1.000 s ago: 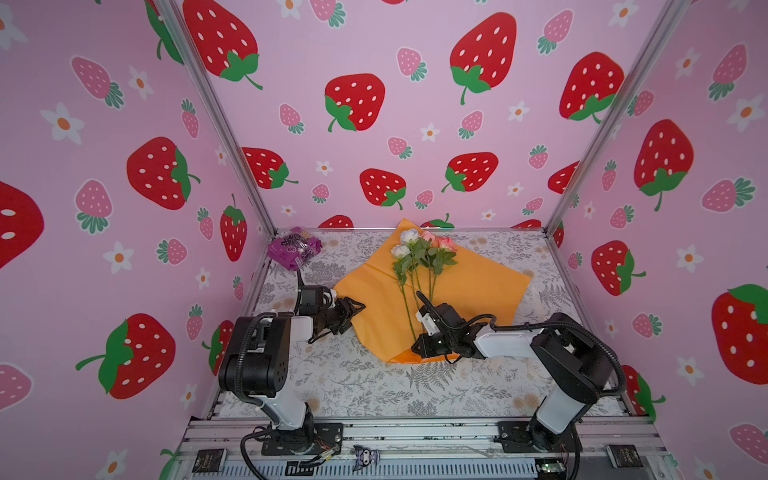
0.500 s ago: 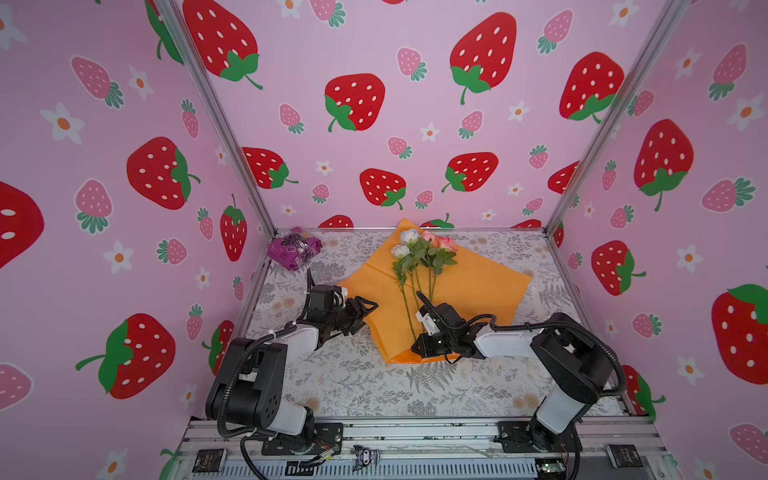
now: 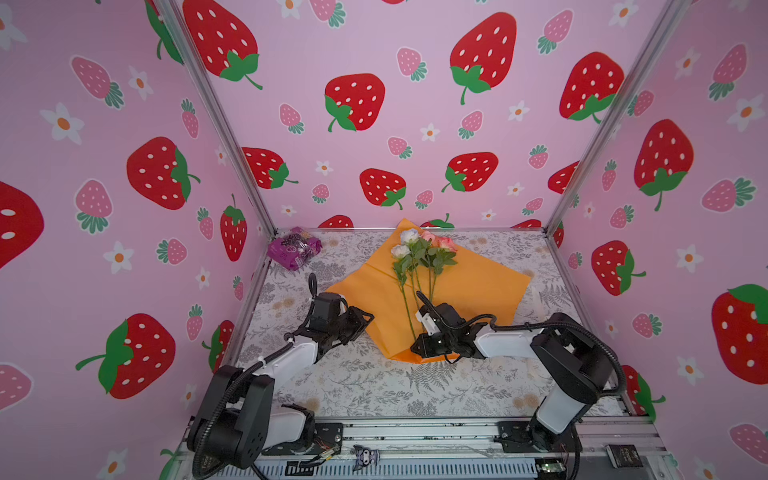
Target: Tie the bouquet of fake flowers
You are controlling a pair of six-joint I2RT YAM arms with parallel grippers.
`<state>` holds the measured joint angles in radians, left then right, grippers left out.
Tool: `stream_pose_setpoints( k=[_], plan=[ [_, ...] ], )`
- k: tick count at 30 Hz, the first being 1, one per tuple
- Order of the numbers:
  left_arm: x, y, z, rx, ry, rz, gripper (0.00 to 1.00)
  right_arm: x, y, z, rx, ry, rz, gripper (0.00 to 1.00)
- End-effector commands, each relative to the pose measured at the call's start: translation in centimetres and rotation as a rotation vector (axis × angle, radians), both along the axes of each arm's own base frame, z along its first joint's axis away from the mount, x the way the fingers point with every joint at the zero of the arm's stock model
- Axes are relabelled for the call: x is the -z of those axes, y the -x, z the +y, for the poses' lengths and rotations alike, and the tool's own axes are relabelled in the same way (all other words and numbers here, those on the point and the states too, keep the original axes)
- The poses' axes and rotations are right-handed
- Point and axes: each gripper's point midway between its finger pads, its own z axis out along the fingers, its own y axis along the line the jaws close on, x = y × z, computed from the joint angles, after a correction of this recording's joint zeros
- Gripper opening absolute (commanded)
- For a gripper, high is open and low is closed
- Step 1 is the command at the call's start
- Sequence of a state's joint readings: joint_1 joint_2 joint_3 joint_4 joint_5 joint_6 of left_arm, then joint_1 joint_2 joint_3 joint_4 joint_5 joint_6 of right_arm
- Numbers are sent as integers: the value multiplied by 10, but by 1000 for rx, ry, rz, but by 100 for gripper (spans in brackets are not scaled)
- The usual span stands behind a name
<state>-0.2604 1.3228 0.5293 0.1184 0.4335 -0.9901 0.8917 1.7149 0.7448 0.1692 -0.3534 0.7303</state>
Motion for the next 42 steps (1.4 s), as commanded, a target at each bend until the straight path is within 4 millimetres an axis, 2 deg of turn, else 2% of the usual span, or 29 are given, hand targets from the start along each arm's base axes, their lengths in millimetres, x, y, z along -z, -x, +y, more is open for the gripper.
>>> stream_pose_setpoints(
  k=[1, 5, 10, 15, 21, 26, 31, 39, 42],
  plan=[
    [-1, -4, -5, 40, -45, 14, 28, 2, 6, -8, -10, 21, 13, 17],
    [-6, -5, -6, 56, -129, 1, 16, -14, 4, -6, -9, -6, -7, 18],
    [-9, -5, -11, 75, -143, -16, 11, -26, 7, -11, -5, 1, -10, 18],
    [-8, -5, -14, 82, -135, -13, 10, -15, 17, -21, 0, 29, 32, 16],
    [-22, -8, -23, 123, -125, -55, 9, 8, 14, -31, 26, 115, 46, 12],
    [-42, -11, -44, 223, -149, -120, 7, 19, 13, -31, 30, 138, 60, 10],
    [-60, -16, -71, 309, -168, -156, 7, 23, 16, -40, 48, 158, 63, 10],
    [-85, -24, -123, 443, -137, -216, 7, 6, 8, -38, 72, 70, 38, 12],
    [-86, -24, -140, 510, -157, -218, 7, -2, 5, -38, 87, 34, 26, 13]
  ],
)
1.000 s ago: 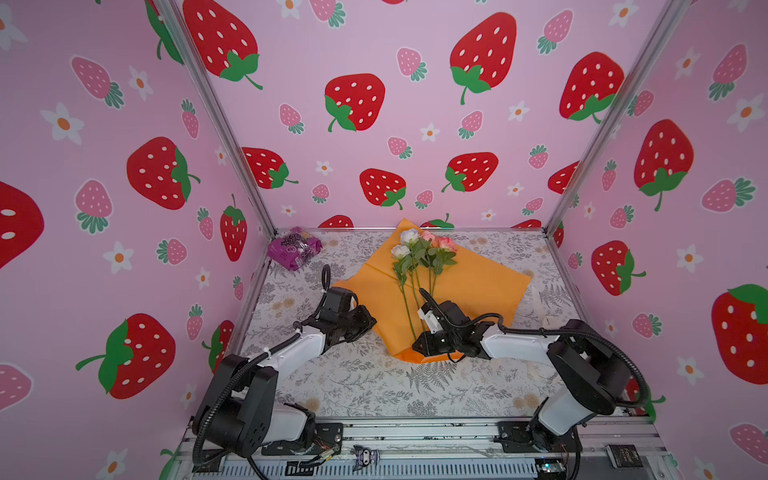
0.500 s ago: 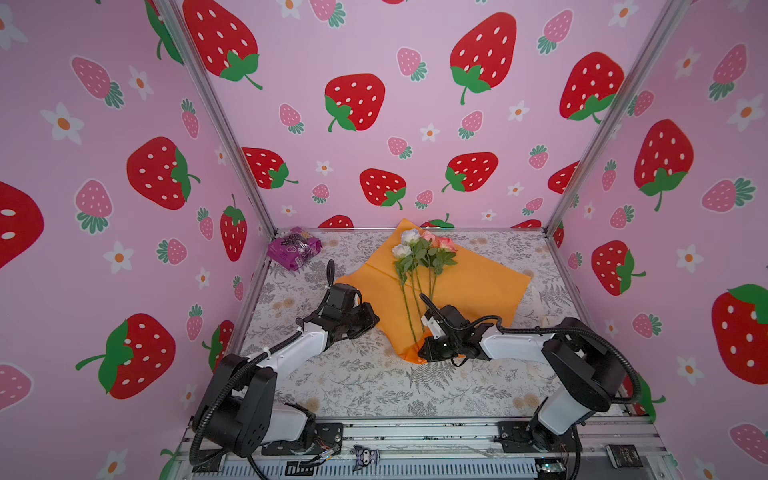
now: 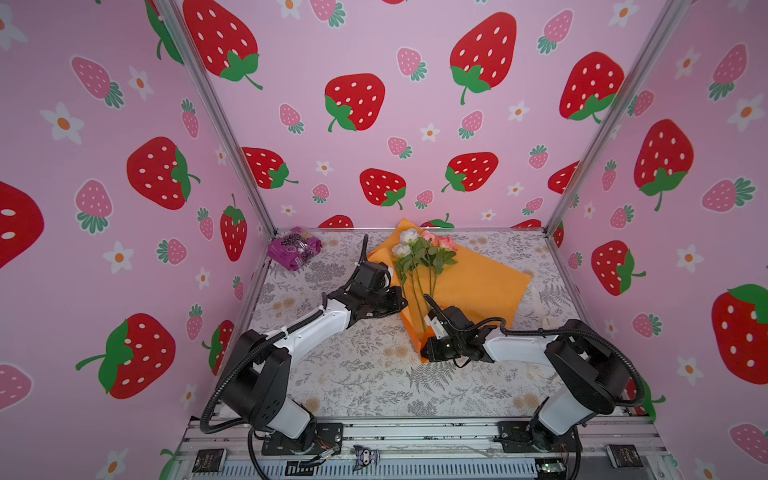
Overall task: Tie the bouquet of fake flowers
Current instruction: 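Grasp the sheet side nearest the left gripper and lift it over the stems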
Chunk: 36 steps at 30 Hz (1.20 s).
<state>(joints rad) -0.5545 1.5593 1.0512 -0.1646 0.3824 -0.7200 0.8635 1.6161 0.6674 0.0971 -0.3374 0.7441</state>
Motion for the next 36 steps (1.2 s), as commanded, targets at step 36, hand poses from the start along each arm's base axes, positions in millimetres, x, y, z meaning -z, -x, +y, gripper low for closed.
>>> stream_pose_setpoints(
  k=[36],
  plan=[
    [26, -18, -100, 174, -69, 73, 0, -6, -5, -53, 186, -37, -2, 14]
  ],
)
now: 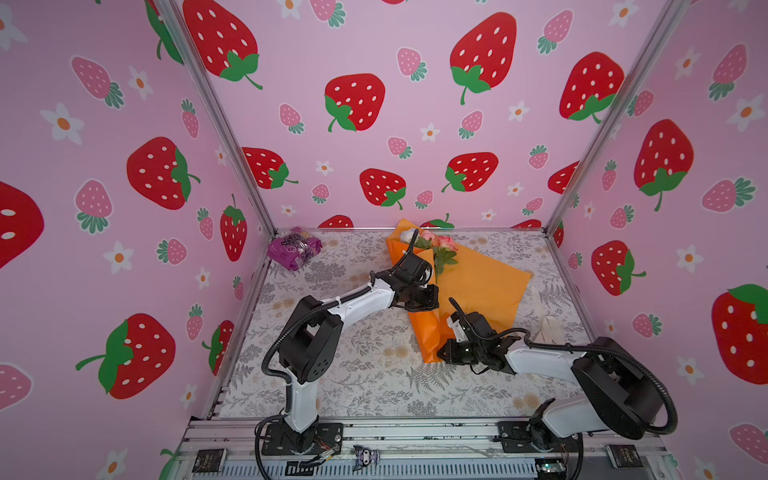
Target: Tie the bouquet of fake flowers
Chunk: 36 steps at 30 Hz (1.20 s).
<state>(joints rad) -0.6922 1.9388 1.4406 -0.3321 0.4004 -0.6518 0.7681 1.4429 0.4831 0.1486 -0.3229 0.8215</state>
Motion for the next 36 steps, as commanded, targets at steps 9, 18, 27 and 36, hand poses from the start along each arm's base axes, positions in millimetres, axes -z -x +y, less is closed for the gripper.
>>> stream_pose_setpoints(
  k=[9, 18, 27, 36],
  plan=[
    [-7, -8, -15, -17, 37, -2, 0, -54, -16, -10, 94, -141, -136, 28],
    [-6, -10, -16, -24, 41, -5, 0, -95, -23, -6, 131, -278, -227, 46],
    [-7, -7, -19, -12, 52, 2, 0, -79, -45, 8, 139, -214, -208, 51],
    [-10, -4, -26, 15, 72, 14, 1, -61, -56, 1, 197, -166, -206, 11]
  ],
)
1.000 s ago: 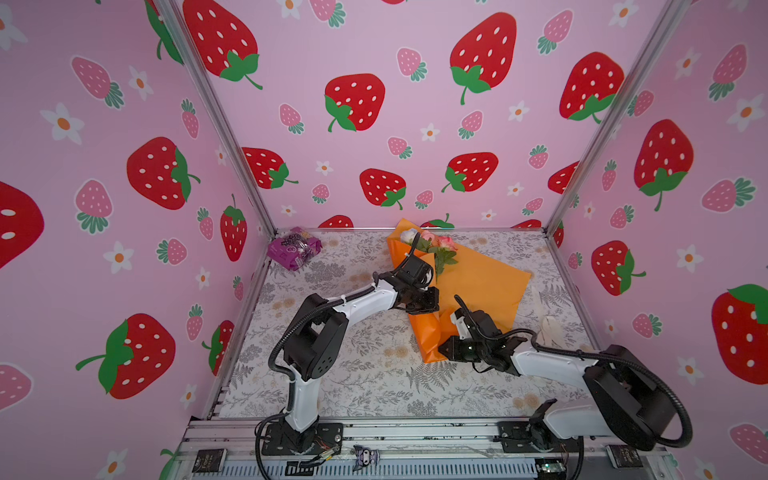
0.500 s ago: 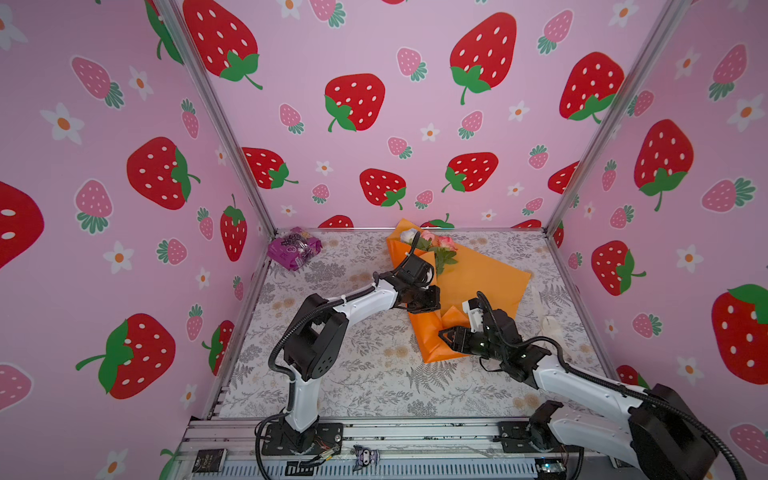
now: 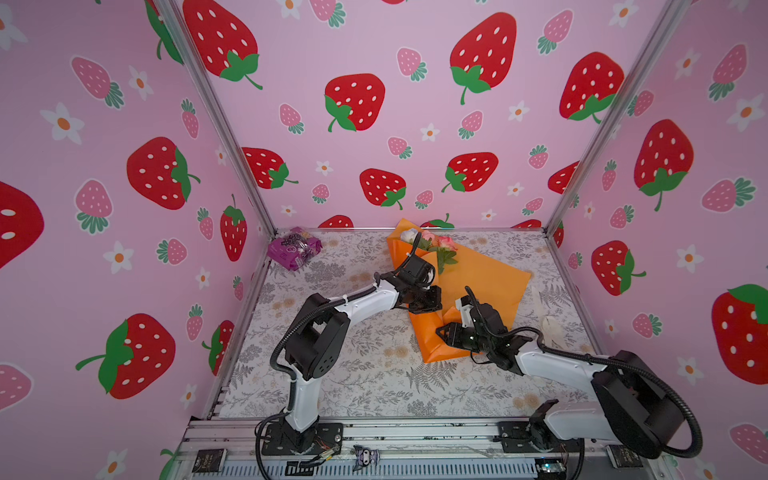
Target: Tie the bouquet of fake flowers
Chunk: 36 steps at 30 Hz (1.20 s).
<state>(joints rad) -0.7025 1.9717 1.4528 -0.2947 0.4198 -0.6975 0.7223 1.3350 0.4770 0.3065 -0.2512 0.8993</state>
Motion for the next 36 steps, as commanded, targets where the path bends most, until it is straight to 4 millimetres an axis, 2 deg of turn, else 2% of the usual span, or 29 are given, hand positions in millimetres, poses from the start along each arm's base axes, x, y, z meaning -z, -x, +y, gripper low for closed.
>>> stream_pose_setpoints(
  k=[1, 2, 9, 14, 18, 22, 29, 36],
  plan=[
    [-16, -2, -14, 29, 45, -12, 3, -1, -10, -6, 55, -3, -22, 6],
    [-18, -1, -15, 32, 47, -13, 4, 1, -8, -8, 59, -1, -15, 4],
    [-55, 5, -5, 50, 68, -96, 46, 21, 2, -25, 88, 31, 20, 3],
    [-67, 10, 13, 36, 79, -146, 53, 27, 2, -24, 75, 37, 36, 4],
    [-52, 2, 36, -27, 49, -123, 52, 33, 2, -26, 80, 58, 47, 5],
    [-28, -9, 46, -77, 89, -34, 37, 37, 2, -28, 84, 70, 55, 5],
    [-1, -27, 36, -78, 106, 15, 29, 43, 1, -31, 96, 100, 71, 4],
    [35, -24, 35, -91, 96, 83, 28, 42, 1, -29, 83, 109, 75, 6]
  ],
)
